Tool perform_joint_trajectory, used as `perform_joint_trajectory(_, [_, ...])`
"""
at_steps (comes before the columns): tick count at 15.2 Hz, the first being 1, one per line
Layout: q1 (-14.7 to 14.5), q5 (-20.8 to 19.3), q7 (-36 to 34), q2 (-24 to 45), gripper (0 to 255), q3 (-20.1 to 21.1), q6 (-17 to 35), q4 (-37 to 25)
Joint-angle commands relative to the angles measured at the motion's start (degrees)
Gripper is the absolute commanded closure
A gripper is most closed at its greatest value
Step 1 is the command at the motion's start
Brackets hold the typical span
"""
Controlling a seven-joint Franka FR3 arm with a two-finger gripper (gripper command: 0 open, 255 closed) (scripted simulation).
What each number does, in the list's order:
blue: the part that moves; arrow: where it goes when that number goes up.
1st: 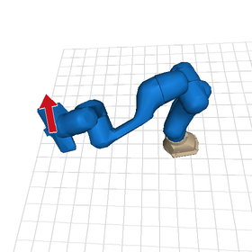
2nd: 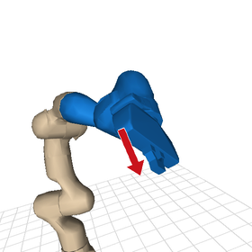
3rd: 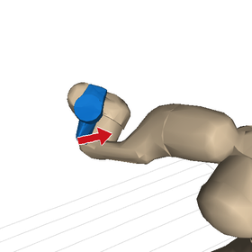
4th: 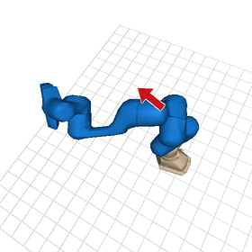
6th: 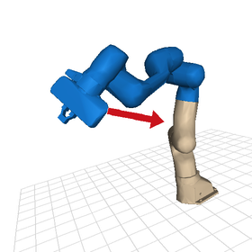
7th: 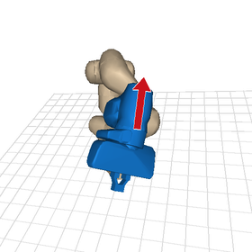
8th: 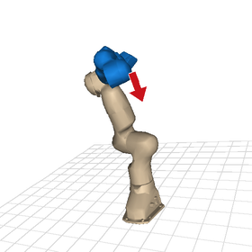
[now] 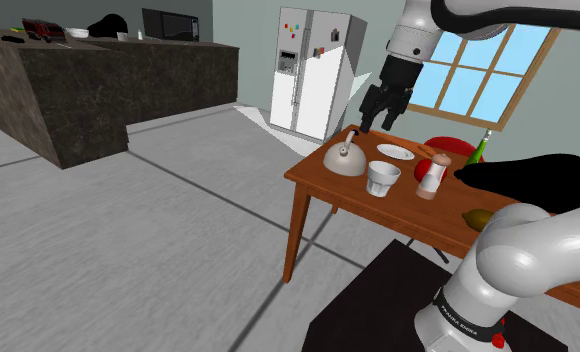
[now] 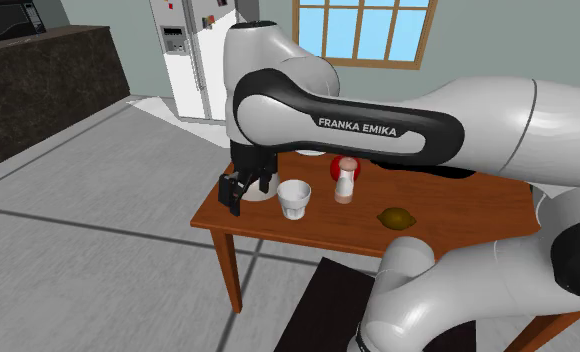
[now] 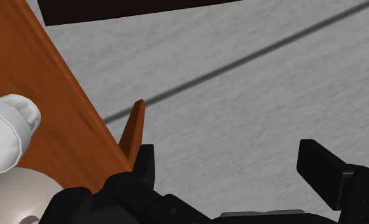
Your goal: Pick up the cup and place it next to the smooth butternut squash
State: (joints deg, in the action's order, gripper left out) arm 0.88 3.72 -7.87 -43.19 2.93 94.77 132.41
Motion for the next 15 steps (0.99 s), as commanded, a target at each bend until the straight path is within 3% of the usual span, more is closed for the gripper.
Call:
perform_joint_trajectory(1, [0.00,0.00,0.00,0.00,0,0.00,0.00,0.00])
perform_joint_trajectory(15, [6.92,-12.13,8.81,8.38,0,-7.31,20.53,12.46])
